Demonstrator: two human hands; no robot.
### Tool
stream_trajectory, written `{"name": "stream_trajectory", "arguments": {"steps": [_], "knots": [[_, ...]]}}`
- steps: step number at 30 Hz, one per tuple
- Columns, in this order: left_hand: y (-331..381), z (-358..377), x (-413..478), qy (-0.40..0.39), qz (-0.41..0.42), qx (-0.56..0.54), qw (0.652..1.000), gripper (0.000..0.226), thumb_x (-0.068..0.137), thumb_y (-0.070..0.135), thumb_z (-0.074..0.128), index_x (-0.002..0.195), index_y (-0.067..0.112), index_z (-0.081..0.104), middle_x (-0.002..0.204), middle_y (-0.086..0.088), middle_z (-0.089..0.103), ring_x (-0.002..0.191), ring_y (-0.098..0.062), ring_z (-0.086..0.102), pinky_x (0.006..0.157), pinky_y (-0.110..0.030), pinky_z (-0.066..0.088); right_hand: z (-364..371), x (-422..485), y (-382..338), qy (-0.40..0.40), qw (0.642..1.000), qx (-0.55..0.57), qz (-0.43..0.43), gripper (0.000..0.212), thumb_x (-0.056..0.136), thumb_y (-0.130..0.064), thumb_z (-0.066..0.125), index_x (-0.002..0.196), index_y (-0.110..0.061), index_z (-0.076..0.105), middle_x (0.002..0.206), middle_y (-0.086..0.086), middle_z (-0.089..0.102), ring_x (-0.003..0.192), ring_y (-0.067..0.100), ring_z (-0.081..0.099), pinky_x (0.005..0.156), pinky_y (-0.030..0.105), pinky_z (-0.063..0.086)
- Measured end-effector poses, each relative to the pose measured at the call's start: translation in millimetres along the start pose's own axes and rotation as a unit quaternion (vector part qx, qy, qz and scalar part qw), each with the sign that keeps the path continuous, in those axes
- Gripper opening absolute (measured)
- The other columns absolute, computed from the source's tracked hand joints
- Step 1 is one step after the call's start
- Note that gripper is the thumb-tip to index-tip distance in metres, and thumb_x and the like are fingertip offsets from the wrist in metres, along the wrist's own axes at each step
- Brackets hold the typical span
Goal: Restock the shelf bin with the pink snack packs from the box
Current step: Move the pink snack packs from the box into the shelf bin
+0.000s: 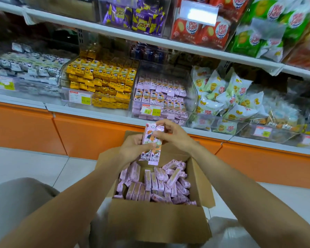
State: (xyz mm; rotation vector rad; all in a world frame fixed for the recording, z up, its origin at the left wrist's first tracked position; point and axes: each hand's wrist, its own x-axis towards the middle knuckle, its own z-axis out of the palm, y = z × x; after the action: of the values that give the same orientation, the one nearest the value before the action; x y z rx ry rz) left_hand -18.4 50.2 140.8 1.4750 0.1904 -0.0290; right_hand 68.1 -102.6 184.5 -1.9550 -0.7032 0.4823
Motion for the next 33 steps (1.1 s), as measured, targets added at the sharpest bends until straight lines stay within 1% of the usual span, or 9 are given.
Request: {"name": "stream_trajectory", "arguments": {"steps": [4,7,9,12,16,18,23,27,33], "knots": [[30.7,0.2,31.1,-0.013,0.036,0.041,0.998,0.027,0.086,0.007,0.069,0.112,0.0,0.067,0.101,-0.014,0.073,0.085,-0.017,0.071,0.071,-0.021,0.055,-30.9,21.2,-18.1,0.004,0.998,-0.058,-0.023,0.016,0.092,-0.029,0.062,0.107,-0.029,0.055,0.101,-0.011,0.055,0.092,0.015,0.054,0.083,0.027,0.046],[55.1,2.0,57.2,-0.031,0.108,0.099,0.989,0.034,0.089,0.021,0.069,0.117,0.005,0.063,0.107,-0.007,0.072,0.098,-0.016,0.068,0.09,-0.033,0.052,-58.5,44.7,-33.9,0.021,0.999,-0.042,-0.024,0.01,0.092,-0.031,0.063,0.1,-0.027,0.06,0.092,-0.003,0.061,0.079,0.014,0.061,0.076,0.033,0.054],[68.1,3.6,73.7,0.026,0.161,0.156,0.974,0.044,0.092,0.032,0.064,0.13,0.012,0.053,0.121,0.004,0.062,0.11,-0.011,0.059,0.096,-0.031,0.046,-85.2,66.2,-43.5,0.055,0.997,-0.04,-0.027,0.019,0.093,-0.024,0.062,0.104,-0.008,0.061,0.092,0.007,0.063,0.072,0.01,0.06,0.067,0.027,0.051],[70.2,-7.9,100.8,0.157,0.3,0.398,0.853,0.051,0.094,0.042,0.051,0.137,0.015,0.047,0.135,-0.002,0.052,0.125,-0.02,0.047,0.102,-0.036,0.035,-126.4,99.7,-46.8,0.102,0.994,-0.047,0.004,0.025,0.093,-0.024,0.061,0.107,-0.002,0.059,0.089,0.015,0.058,0.071,0.015,0.056,0.065,0.029,0.05],[42.7,-25.4,129.5,0.051,0.269,0.616,0.739,0.063,0.094,0.044,0.049,0.15,0.025,0.029,0.157,-0.003,0.027,0.146,-0.025,0.022,0.117,-0.043,0.013,-147.3,138.2,-28.1,0.14,0.983,-0.091,0.082,0.028,0.094,-0.021,0.06,0.114,-0.002,0.058,0.096,0.016,0.064,0.075,0.019,0.06,0.06,0.026,0.053],[28.2,-27.4,135.0,0.044,0.277,0.648,0.708,0.061,0.091,0.044,0.049,0.148,0.025,0.035,0.153,-0.004,0.037,0.141,-0.029,0.033,0.113,-0.044,0.02,-149.2,154.7,-20.1,0.145,0.976,-0.123,0.109,0.03,0.094,-0.022,0.06,0.118,-0.004,0.056,0.091,0.013,0.062,0.067,0.015,0.056,0.049,0.016,0.05],[19.1,-24.5,141.0,0.085,0.313,0.626,0.709,0.051,0.08,0.04,0.047,0.127,0.021,0.057,0.138,-0.005,0.053,0.127,-0.03,0.048,0.1,-0.042,0.028,-139.5,186.5,-9.6,0.094,0.961,-0.185,0.186,0.047,0.093,-0.026,0.061,0.133,-0.004,0.049,0.088,0.005,0.057,0.063,0.013,0.052,0.051,0.016,0.05],[14.7,-24.4,142.0,0.096,0.333,0.623,0.702,0.048,0.08,0.039,0.053,0.124,0.02,0.057,0.138,-0.006,0.052,0.129,-0.03,0.045,0.102,-0.043,0.03,-125.7,193.6,-6.1,0.036,0.945,-0.246,0.212,0.047,0.095,-0.031,0.058,0.133,-0.004,0.051,0.139,0.011,0.048,0.111,0.026,0.055,0.088,0.035,0.047],[15.6,-22.0,140.8,0.099,0.325,0.631,0.698,0.047,0.081,0.039,0.053,0.123,0.018,0.057,0.136,-0.007,0.052,0.128,-0.031,0.045,0.103,-0.045,0.031,-111.8,185.9,12.4,0.115,0.946,-0.262,0.155,0.012,0.092,-0.029,0.062,0.094,-0.017,0.064,0.135,0.007,0.056,0.118,0.025,0.055,0.097,0.034,0.044]]}}
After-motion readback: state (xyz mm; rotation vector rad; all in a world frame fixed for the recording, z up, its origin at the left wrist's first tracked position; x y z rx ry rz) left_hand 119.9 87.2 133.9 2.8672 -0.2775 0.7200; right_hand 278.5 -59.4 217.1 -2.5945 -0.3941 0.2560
